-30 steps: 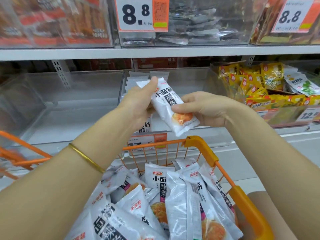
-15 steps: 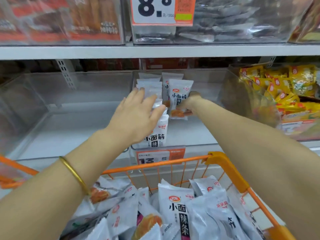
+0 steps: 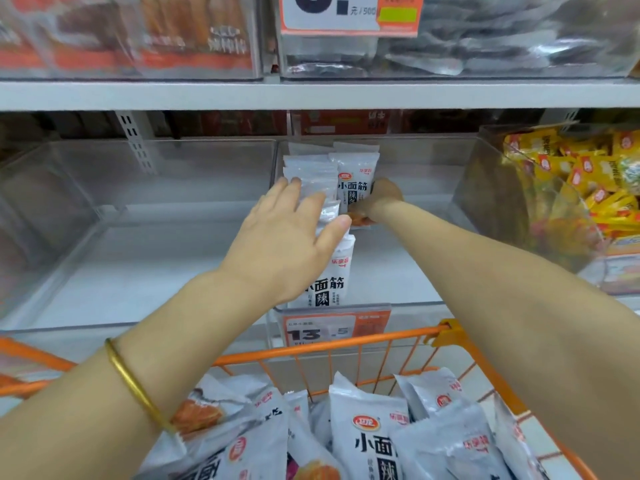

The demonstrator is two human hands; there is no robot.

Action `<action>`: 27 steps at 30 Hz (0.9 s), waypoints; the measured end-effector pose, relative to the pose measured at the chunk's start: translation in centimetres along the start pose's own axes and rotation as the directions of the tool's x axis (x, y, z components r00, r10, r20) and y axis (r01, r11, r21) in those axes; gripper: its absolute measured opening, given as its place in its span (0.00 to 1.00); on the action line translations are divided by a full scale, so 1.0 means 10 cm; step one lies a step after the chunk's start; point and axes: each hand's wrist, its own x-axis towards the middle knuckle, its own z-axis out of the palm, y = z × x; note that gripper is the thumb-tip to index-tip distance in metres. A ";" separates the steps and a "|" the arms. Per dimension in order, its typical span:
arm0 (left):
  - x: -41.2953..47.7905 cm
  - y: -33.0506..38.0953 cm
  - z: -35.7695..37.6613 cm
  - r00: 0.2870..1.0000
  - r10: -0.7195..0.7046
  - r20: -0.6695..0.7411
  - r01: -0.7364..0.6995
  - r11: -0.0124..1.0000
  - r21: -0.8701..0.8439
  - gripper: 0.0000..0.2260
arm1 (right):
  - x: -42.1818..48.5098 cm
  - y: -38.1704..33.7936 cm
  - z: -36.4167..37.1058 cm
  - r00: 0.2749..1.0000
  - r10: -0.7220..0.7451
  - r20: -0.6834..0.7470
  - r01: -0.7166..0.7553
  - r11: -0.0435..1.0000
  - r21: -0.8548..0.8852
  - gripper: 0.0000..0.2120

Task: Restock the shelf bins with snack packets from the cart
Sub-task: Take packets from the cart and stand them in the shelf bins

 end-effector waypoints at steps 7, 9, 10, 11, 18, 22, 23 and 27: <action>0.00 0.01 -0.05 1.000 -0.013 0.016 0.012 0.999 0.030 0.27 | -0.08 -0.02 -0.06 0.997 0.074 0.018 -0.074 0.997 0.009 0.14; -0.02 0.03 -0.08 1.000 -0.004 -0.009 0.004 0.999 0.052 0.27 | -0.16 -0.04 -0.16 0.997 0.059 0.040 -0.057 0.997 -0.043 0.12; -0.04 0.06 -0.10 1.000 0.008 -0.029 -0.007 0.998 0.057 0.27 | -0.19 -0.03 -0.23 0.999 0.036 0.038 -0.034 0.998 -0.047 0.10; -0.07 0.09 -0.13 0.998 0.025 -0.052 -0.023 0.998 0.051 0.26 | -0.24 -0.03 -0.32 1.000 0.021 0.017 -0.021 0.999 -0.035 0.16; -0.36 0.39 -0.20 0.978 0.142 -0.153 -0.149 0.988 -0.031 0.19 | -1.74 0.05 -1.11 0.931 -0.316 0.181 0.306 0.948 0.086 0.03; -0.39 0.53 -0.30 0.981 0.166 -0.102 -0.166 0.986 0.010 0.16 | -2.28 0.19 -1.14 0.805 -0.218 0.551 0.450 0.830 -0.330 0.06; -0.40 0.57 -0.32 0.983 0.163 -0.082 -0.162 0.987 0.015 0.16 | -2.33 0.22 -1.08 0.778 -0.167 0.605 0.495 0.755 -0.429 0.09; -0.64 0.80 -0.30 0.997 0.052 -0.058 -0.058 0.993 -0.108 0.14 | -2.39 0.34 -0.87 0.722 -0.053 0.690 0.584 0.581 -0.566 0.17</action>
